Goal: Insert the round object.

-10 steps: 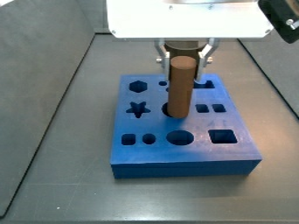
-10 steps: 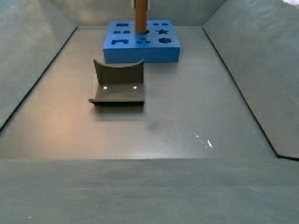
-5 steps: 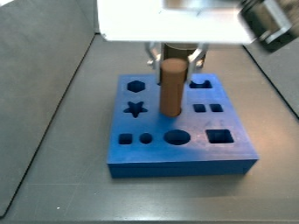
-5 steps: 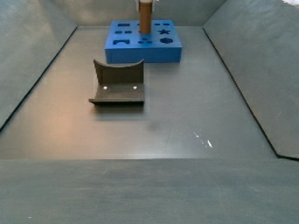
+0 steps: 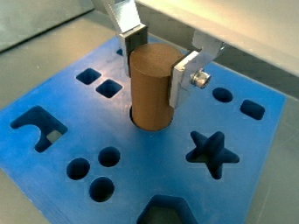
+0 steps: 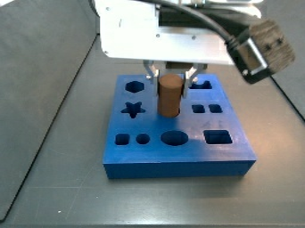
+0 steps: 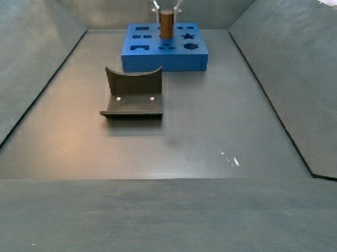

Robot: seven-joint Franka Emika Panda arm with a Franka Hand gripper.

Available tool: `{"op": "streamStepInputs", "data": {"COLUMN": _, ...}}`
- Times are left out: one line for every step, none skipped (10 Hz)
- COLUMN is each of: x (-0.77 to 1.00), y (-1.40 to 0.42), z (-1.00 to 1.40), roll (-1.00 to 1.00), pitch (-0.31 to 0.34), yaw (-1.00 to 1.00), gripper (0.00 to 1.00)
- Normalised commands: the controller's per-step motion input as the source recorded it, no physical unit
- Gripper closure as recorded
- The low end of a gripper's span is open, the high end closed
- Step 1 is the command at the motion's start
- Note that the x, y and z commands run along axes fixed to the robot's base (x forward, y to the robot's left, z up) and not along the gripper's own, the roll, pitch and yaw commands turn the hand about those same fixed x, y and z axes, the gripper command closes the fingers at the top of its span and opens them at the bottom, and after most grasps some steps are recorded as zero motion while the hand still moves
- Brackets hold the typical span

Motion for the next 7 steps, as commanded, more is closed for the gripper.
{"op": "streamStepInputs", "data": {"x": 0.00, "y": 0.03, "z": -0.23, "roll": 0.05, "pitch": 0.013, "yaw": 0.00, "gripper": 1.00}}
{"op": "streamStepInputs", "data": {"x": 0.00, "y": 0.03, "z": -0.19, "roll": 0.02, "pitch": 0.000, "yaw": 0.00, "gripper": 1.00}}
{"op": "streamStepInputs", "data": {"x": 0.00, "y": 0.05, "z": -0.21, "roll": 0.01, "pitch": 0.000, "yaw": 0.00, "gripper": 1.00}}
{"op": "streamStepInputs", "data": {"x": 0.00, "y": 0.09, "z": -0.24, "roll": 0.00, "pitch": 0.000, "yaw": 0.00, "gripper": 1.00}}
{"op": "streamStepInputs", "data": {"x": 0.00, "y": 0.12, "z": -0.28, "roll": 0.00, "pitch": 0.000, "yaw": 0.00, "gripper": 1.00}}
{"op": "streamStepInputs", "data": {"x": -0.01, "y": 0.09, "z": -0.17, "roll": -0.14, "pitch": -0.124, "yaw": 0.00, "gripper": 1.00}}
{"op": "streamStepInputs", "data": {"x": 0.00, "y": 0.00, "z": 0.00, "roll": 0.00, "pitch": 0.000, "yaw": 0.00, "gripper": 1.00}}
